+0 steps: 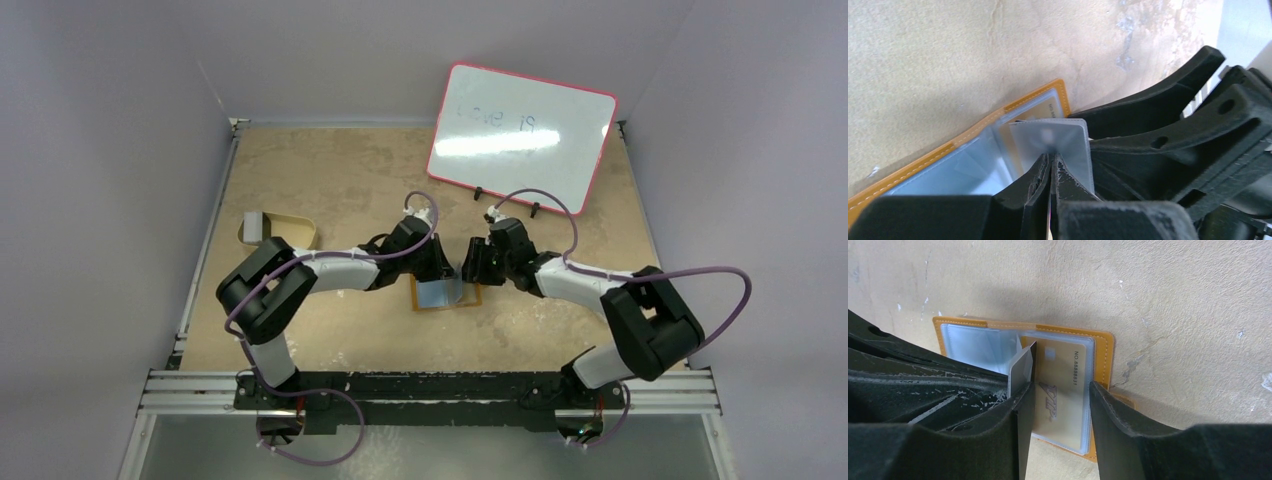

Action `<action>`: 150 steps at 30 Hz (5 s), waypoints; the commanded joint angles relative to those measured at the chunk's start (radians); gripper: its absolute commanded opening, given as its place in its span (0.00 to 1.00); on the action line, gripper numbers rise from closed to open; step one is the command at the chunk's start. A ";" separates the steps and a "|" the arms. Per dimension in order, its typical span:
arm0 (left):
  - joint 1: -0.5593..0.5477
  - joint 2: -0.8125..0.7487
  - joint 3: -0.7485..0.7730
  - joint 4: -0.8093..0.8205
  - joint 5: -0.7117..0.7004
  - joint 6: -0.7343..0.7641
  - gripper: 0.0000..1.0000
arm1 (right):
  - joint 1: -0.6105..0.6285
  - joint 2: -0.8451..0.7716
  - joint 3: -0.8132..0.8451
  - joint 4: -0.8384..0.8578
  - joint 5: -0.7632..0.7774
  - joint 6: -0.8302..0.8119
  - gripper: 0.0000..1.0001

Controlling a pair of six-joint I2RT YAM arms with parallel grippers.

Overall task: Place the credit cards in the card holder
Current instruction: Insert the credit card into the card holder, then pick up the credit card from the storage box.

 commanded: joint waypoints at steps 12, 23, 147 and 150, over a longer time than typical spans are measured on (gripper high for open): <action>-0.015 -0.034 0.015 -0.018 -0.003 0.060 0.01 | 0.001 -0.085 0.047 -0.167 0.124 0.026 0.62; -0.030 -0.046 0.042 -0.005 0.018 0.038 0.02 | -0.003 -0.145 0.083 -0.283 0.227 0.015 0.55; 0.849 0.062 0.493 -0.937 -0.868 0.783 0.23 | -0.006 -0.361 0.065 -0.188 0.073 -0.074 0.48; 0.848 0.042 0.496 -0.935 -0.874 0.783 0.22 | -0.007 -0.360 0.065 -0.188 0.071 -0.076 0.48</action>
